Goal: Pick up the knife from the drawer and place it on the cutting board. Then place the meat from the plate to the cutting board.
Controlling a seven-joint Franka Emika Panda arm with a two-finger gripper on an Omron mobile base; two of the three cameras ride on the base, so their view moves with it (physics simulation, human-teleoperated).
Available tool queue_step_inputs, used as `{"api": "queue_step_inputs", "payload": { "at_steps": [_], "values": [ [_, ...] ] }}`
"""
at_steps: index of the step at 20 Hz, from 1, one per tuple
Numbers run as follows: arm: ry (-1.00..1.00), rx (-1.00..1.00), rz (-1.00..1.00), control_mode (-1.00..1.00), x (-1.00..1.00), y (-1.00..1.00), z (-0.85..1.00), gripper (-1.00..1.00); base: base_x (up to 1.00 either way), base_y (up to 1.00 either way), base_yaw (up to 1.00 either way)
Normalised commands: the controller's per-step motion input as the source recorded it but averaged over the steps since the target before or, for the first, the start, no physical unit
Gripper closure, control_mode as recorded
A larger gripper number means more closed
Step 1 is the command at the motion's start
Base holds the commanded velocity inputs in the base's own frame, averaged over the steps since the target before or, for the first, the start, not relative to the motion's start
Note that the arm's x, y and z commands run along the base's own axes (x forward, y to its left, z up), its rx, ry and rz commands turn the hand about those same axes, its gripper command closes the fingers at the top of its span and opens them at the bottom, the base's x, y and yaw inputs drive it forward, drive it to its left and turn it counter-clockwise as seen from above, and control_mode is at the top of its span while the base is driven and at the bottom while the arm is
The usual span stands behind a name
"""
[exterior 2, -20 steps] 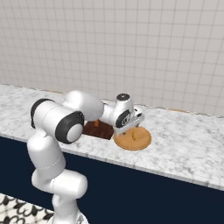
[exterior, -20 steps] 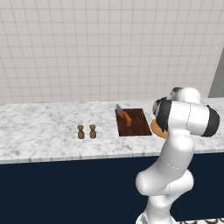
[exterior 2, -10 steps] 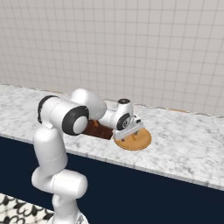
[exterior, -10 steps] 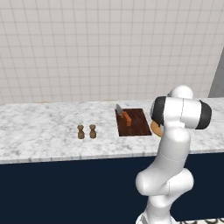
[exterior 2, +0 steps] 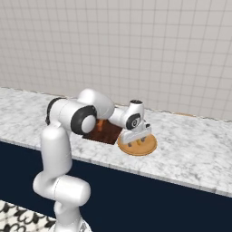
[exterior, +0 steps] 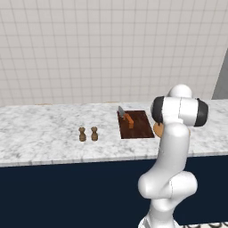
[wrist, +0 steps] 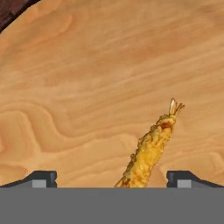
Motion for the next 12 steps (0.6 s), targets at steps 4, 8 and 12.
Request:
{"api": "queue_step_inputs", "payload": {
  "at_steps": [4,8,12],
  "values": [
    [0.09,0.00,0.00,-1.00,0.04,-0.01,-0.14,-1.00,0.00,0.00,0.00],
    [0.08,0.00,0.00,-1.00,0.02,0.00,-0.15,1.00,0.00,0.00,0.00],
    [0.05,0.00,0.00,-1.00,-0.05,0.00,-0.17,1.00,0.00,0.00,0.00]
  ]
}}
